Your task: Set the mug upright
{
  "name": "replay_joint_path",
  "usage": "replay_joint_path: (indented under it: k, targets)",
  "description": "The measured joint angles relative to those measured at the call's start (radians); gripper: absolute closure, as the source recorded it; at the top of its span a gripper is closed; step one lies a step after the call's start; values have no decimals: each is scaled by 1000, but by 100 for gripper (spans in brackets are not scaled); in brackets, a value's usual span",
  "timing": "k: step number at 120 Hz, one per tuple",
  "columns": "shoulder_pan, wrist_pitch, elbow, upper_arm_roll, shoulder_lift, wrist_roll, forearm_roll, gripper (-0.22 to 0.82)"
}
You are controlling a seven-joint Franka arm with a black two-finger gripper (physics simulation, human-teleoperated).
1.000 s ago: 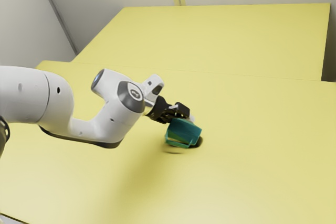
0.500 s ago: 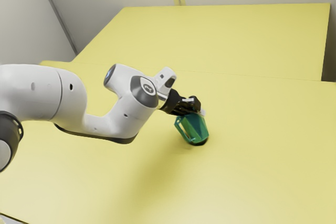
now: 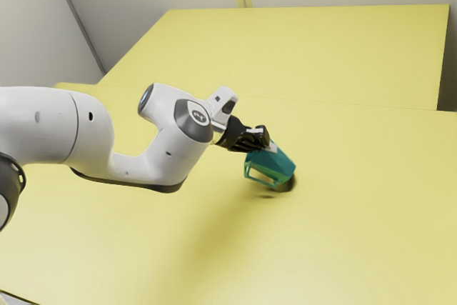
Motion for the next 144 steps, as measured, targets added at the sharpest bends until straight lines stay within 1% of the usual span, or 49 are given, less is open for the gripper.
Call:
replay_joint_path:
  k: [9, 21, 33, 51, 65, 73, 96, 127, 144]
  targets:
    - [-3, -11, -6, 6, -16, -2, 8, 75]
    - [-5, -59, -11, 46, -38, -8, 105, 75]
    - [0, -132, -11, 81, -76, -43, 355, 75]
    - [-10, -273, -11, 136, -141, -157, 777, 75]
    - [-32, -374, -7, 197, -157, -258, 998, 75]
    - [-26, -419, -7, 213, -164, -313, 1083, 76]
    - [37, -491, -4, 219, -156, -448, 1180, 76]
    - [134, -518, 0, 219, -134, -574, 1202, 76]
    - [139, -519, 10, 218, -119, -625, 1204, 75]
